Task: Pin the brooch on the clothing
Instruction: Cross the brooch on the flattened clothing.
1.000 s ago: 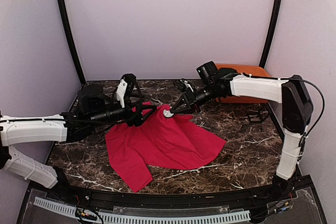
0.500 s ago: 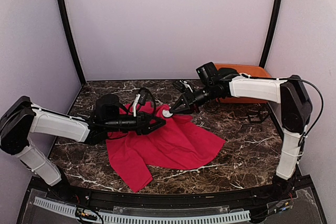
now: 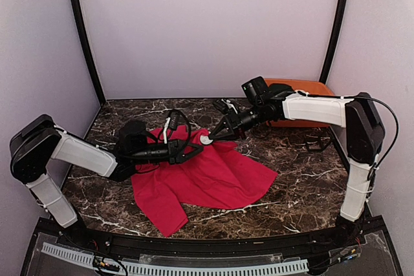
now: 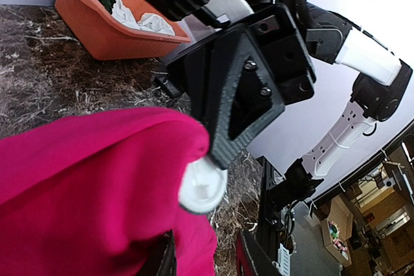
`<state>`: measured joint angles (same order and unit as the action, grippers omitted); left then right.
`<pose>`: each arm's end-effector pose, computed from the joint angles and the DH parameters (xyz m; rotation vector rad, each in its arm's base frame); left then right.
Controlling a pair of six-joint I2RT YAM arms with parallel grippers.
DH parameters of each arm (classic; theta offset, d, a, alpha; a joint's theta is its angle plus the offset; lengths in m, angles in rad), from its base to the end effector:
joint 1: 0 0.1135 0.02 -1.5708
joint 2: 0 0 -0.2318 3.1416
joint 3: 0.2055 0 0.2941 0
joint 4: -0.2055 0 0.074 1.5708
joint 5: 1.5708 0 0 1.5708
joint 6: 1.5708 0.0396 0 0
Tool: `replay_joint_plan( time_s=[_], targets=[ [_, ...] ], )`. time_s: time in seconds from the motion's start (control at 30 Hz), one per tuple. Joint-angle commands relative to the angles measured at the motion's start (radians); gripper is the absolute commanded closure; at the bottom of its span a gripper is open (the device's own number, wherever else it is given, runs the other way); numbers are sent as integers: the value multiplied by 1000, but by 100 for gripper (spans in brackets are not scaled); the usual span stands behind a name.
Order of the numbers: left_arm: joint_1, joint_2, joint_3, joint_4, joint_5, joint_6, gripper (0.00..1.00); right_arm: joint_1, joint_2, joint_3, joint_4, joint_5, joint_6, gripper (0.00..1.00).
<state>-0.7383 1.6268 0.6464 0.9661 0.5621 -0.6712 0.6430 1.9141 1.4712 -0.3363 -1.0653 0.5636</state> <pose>0.2451 -0.2516 0.1376 0.5540 1.7247 -1.4959 0.3395 0.2976 0.1971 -0.7102 2.4588 1.7954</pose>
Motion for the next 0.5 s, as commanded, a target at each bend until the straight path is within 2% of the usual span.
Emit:
replay_joint_plan(
  time_s=[0.0, 0.47],
  targets=[
    [12, 34, -25, 110, 19, -63, 70, 3, -30, -10, 33, -34, 8, 100],
    [44, 95, 9, 193, 23, -104, 73, 5, -41, -36, 49, -47, 12, 100]
  ],
)
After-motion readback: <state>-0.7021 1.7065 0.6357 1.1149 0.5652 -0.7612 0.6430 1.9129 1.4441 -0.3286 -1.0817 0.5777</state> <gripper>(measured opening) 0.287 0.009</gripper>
